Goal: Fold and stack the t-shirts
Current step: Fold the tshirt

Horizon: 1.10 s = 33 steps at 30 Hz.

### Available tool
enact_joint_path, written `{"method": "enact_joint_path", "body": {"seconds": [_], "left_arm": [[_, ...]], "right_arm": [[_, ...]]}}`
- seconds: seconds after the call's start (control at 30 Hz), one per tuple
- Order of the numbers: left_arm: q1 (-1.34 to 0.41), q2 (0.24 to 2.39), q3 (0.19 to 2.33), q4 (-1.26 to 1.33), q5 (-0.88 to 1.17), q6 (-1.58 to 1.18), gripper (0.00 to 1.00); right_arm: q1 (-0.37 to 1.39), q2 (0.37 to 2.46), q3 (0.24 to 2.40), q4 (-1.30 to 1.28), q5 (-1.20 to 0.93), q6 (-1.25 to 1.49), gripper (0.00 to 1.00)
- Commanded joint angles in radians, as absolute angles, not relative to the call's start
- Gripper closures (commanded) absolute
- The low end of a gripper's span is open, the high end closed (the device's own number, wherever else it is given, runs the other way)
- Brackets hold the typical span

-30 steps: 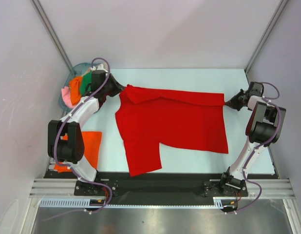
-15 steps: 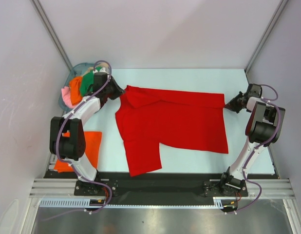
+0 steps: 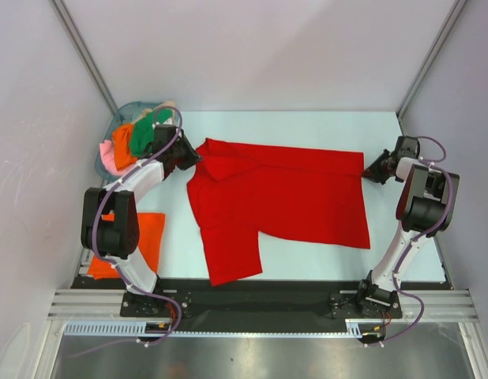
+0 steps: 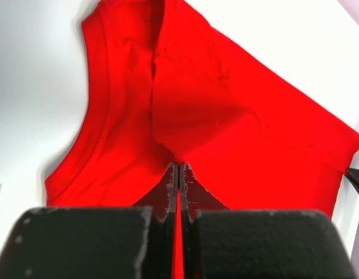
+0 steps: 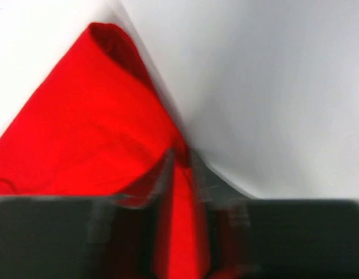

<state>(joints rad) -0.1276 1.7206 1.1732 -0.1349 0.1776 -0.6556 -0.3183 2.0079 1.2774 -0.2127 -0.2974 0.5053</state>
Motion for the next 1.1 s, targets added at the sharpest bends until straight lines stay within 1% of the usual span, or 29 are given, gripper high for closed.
{"method": "enact_joint_path", "body": {"seconds": [0.0, 0.03, 0.1, 0.13, 0.17, 0.23, 0.27, 0.3, 0.33, 0.37, 0.4, 0.47, 0.5, 0.6, 0.63, 0.7, 0.77, 0.8, 0.83, 0.87, 0.9, 0.93, 1.07], "left_arm": [[-0.120, 1.683, 1.178, -0.118, 0.186, -0.678, 1.00], [-0.120, 1.683, 1.180, -0.115, 0.187, -0.681, 1.00], [-0.120, 1.686, 1.180, -0.115, 0.196, -0.683, 1.00], [-0.120, 1.689, 1.175, -0.120, 0.199, -0.683, 1.00], [-0.120, 1.689, 1.170, -0.117, 0.201, -0.686, 1.00], [-0.120, 1.690, 1.166, -0.115, 0.206, -0.686, 1.00], [-0.120, 1.690, 1.166, -0.115, 0.210, -0.687, 1.00], [-0.120, 1.689, 1.164, -0.114, 0.215, -0.690, 1.00], [-0.120, 1.687, 1.163, -0.101, 0.221, -0.695, 1.00], [-0.120, 1.684, 1.164, -0.097, 0.224, -0.695, 1.00], [-0.121, 1.683, 1.167, -0.086, 0.232, -0.693, 1.00], [-0.121, 1.684, 1.184, -0.063, 0.242, -0.674, 1.00], [-0.123, 1.684, 1.186, -0.020, 0.261, -0.666, 1.00], [-0.124, 1.700, 1.204, 0.053, 0.278, -0.646, 1.00], [-0.126, 1.707, 1.227, 0.063, 0.279, -0.634, 1.00], [-0.126, 1.726, 1.253, 0.092, 0.275, -0.624, 1.00], [-0.126, 1.753, 1.281, 0.121, 0.265, -0.615, 1.00], [-0.126, 1.769, 1.293, 0.133, 0.267, -0.612, 1.00], [-0.126, 1.799, 1.316, 0.138, 0.271, -0.608, 1.00], [-0.126, 1.813, 1.321, 0.150, 0.288, -0.607, 1.00], [-0.126, 1.831, 1.325, 0.173, 0.296, -0.614, 1.00], [-0.126, 1.859, 1.327, 0.185, 0.301, -0.630, 1.00], [-0.126, 1.929, 1.345, 0.222, 0.340, -0.660, 1.00]], "right_arm": [[-0.289, 1.935, 1.275, -0.242, -0.163, 0.436, 0.73], [-0.264, 1.905, 1.263, -0.241, -0.137, 0.428, 0.62], [-0.246, 1.820, 1.220, -0.229, -0.092, 0.425, 0.58], [-0.235, 1.792, 1.210, -0.230, -0.071, 0.425, 0.51], [-0.209, 1.743, 1.203, -0.230, -0.055, 0.423, 0.49], [-0.177, 1.715, 1.195, -0.215, -0.076, 0.419, 0.46], [-0.123, 1.704, 1.196, -0.201, -0.106, 0.423, 0.44], [-0.091, 1.695, 1.197, -0.158, -0.182, 0.454, 0.42], [-0.050, 1.694, 1.163, -0.111, -0.236, 0.478, 0.38], [0.031, 1.695, 1.138, -0.044, -0.291, 0.512, 0.35], [0.081, 1.710, 1.105, 0.121, -0.366, 0.611, 0.34], [0.168, 1.736, 1.045, 0.259, -0.385, 0.684, 0.34], [0.264, 1.759, 1.046, 0.322, -0.359, 0.699, 0.34], [0.397, 1.848, 1.080, 0.417, -0.316, 0.741, 0.42], [0.423, 1.894, 1.089, 0.445, -0.311, 0.758, 0.48], [0.458, 1.942, 1.132, 0.508, -0.310, 0.793, 0.51], [0.498, 2.009, 1.163, 0.523, -0.296, 0.830, 0.58], [0.509, 2.038, 1.195, 0.558, -0.301, 0.847, 0.61], [0.524, 2.061, 1.212, 0.574, -0.304, 0.865, 0.72], [0.534, 2.112, 1.230, 0.589, -0.310, 0.906, 0.77], [0.541, 2.134, 1.252, 0.636, -0.310, 0.922, 0.81], [0.558, 2.150, 1.262, 0.656, -0.302, 0.937, 0.82], [0.584, 2.236, 1.302, 0.736, -0.221, 0.980, 0.82]]}}
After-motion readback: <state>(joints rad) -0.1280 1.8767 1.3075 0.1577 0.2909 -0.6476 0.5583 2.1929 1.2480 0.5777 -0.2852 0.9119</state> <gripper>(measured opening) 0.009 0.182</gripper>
